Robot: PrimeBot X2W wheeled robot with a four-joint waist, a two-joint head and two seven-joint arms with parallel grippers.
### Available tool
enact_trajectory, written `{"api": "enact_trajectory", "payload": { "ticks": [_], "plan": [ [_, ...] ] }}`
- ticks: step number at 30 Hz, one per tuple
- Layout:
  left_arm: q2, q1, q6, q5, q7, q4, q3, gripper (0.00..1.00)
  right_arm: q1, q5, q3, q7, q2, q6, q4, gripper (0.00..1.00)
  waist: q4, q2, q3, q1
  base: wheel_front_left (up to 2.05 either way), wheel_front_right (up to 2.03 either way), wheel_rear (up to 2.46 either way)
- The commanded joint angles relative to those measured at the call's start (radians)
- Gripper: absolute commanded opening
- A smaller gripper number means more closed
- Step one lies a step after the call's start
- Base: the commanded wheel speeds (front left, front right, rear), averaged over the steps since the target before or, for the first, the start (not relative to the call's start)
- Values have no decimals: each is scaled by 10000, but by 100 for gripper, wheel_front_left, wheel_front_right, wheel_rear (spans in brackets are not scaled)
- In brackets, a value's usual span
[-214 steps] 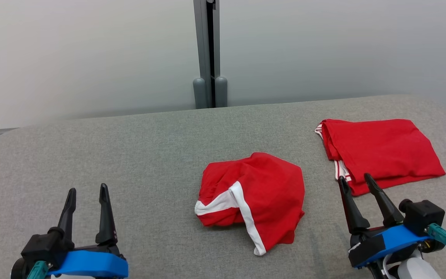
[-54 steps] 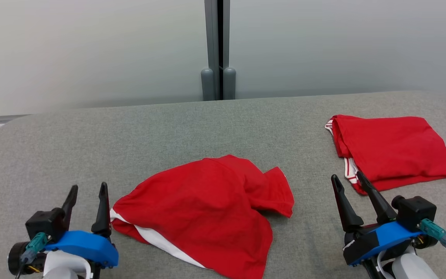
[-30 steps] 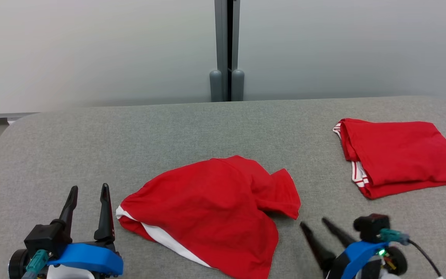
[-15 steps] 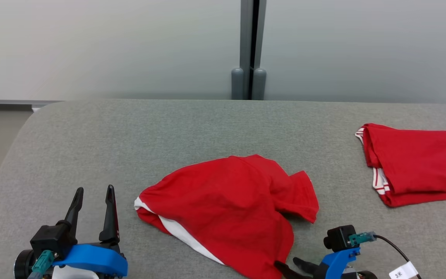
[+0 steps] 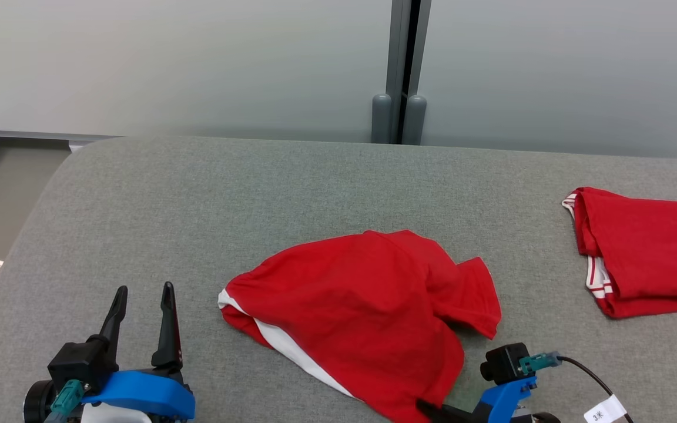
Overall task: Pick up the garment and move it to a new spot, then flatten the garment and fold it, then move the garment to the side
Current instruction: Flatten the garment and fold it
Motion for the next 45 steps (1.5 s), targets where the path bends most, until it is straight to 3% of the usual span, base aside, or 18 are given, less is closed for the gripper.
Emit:
{"api": "enact_trajectory", "payload": {
  "ticks": [1,7,16,24,32,33,34,35,45],
  "plan": [
    [2,-81,-29,38,-46,14,40,100,-75,92,53,-83,-56,-2,-35,0,-21,-1,-4,-1,0,0,0],
    [-10,-87,-8,34,-46,47,25,100,-218,719,160,-731,-481,-1,-824,0,-152,-1,-53,-1,0,0,0],
    [7,-88,-16,-3,-46,31,-8,100,-300,2226,-348,-789,-1985,-1,-2278,0,-358,-1,88,-1,0,0,0],
    [-25,-334,-77,-3,-16,141,-180,100,-503,2427,-777,-109,-3324,-1,-1380,0,-360,-1,416,-1,0,0,0],
    [-54,-515,-137,-9,-21,316,-284,100,-840,2199,-790,327,-3197,-1,-341,0,-291,-1,542,-1,0,0,0],
    [-66,-524,-128,-14,-22,351,-292,100,-850,2201,-770,363,-3131,-1,-260,10,-293,-1,531,-1,0,0,0],
    [-79,-527,-131,-19,-23,386,-300,100,-878,2173,-758,373,-3072,-1,-199,39,-300,-1,508,-1,0,0,0],
    [-87,-531,-135,-29,-24,423,-304,100,-941,2091,-779,232,-3030,-1,-170,100,-313,-1,483,-1,0,0,0],
    [-36,-370,-179,-60,-35,582,-263,100,-1189,842,-1192,-2526,-2664,-1,-247,100,-675,-1,-53,-1,0,0,0]
  ]
}}
